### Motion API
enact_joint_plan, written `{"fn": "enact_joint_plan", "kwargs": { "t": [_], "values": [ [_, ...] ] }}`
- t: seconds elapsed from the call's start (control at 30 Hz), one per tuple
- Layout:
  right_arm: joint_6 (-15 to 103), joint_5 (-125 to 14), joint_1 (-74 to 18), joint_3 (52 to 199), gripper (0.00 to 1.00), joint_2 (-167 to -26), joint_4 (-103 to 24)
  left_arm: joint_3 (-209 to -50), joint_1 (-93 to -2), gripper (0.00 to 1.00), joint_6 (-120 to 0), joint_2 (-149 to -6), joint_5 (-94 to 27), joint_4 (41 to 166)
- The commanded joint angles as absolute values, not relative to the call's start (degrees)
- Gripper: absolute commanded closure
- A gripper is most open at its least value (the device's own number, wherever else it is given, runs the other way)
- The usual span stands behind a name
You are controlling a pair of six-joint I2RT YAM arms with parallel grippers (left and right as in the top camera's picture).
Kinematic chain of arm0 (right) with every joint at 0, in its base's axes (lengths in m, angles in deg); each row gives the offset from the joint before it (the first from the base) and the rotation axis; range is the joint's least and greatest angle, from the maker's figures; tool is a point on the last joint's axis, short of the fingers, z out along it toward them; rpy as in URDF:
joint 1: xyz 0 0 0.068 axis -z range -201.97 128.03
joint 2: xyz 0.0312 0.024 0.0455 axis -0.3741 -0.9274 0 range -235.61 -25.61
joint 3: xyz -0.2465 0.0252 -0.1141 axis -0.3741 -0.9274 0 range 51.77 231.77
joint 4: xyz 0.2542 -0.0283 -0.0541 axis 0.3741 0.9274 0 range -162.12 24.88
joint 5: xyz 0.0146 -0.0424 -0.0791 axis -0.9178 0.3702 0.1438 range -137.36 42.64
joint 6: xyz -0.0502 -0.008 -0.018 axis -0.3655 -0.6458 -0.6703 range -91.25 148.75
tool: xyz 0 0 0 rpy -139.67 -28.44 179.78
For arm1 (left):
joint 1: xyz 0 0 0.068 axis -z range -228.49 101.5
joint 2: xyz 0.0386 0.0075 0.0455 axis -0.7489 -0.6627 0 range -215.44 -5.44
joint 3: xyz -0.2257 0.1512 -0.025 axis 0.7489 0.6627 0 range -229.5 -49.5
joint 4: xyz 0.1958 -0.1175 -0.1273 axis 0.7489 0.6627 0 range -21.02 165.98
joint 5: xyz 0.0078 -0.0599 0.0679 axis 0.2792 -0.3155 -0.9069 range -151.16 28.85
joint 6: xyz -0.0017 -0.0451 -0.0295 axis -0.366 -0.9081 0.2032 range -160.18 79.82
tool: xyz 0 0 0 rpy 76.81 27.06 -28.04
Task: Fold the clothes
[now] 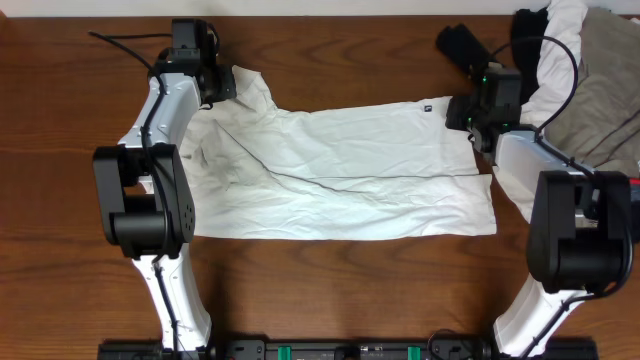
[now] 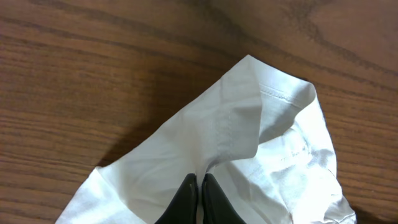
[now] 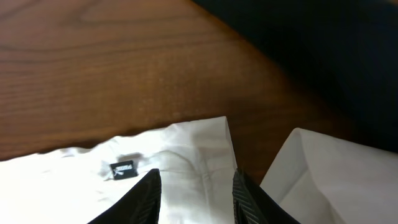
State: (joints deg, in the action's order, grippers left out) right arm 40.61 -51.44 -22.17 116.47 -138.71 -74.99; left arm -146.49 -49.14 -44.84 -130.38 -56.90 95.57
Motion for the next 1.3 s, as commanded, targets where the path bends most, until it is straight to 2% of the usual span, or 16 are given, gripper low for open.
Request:
{"fn": "enact_joint_plan", "kwargs": {
  "t": [0.0,0.4,0.63,0.83,1.1,1.17,1.27],
  "values": [
    [42.0,-51.42,-22.0,116.67,0.63,-140.88,-75.93,-146.38,-49.42,0.94,-45.13,-129.95,-57.36,95.72],
    [42.0,-49.47,-21.87,116.67,0.67,-144.48,-81.94,-146.38,-49.42,0.94,-45.13,-129.95,-57.36,95.79],
    [42.0,-49.27,-21.87,116.67,0.51,-146.73,-83.78,-146.38,-49.27,0.94,-45.15,-129.95,-57.34,95.77],
    [42.0,-49.27,-21.87,116.67,0.52,-147.52,-84.79,-146.38,-49.27,0.94,-45.15,-129.95,-57.34,95.79],
    [42.0,-49.27,-21.65,116.69,0.67,-147.52,-86.38,-146.38,-49.27,0.94,-45.15,-129.95,-57.34,95.92],
    [42.03,-49.25,-21.65,116.69,0.73,-147.52,-86.73,-146.36,-49.27,0.94,-45.15,-129.95,-57.34,95.99],
    [42.05,-48.68,-21.65,116.69,0.88,-147.52,-86.93,-146.36,-49.27,0.94,-45.15,-129.95,-57.34,95.99]
  ]
}}
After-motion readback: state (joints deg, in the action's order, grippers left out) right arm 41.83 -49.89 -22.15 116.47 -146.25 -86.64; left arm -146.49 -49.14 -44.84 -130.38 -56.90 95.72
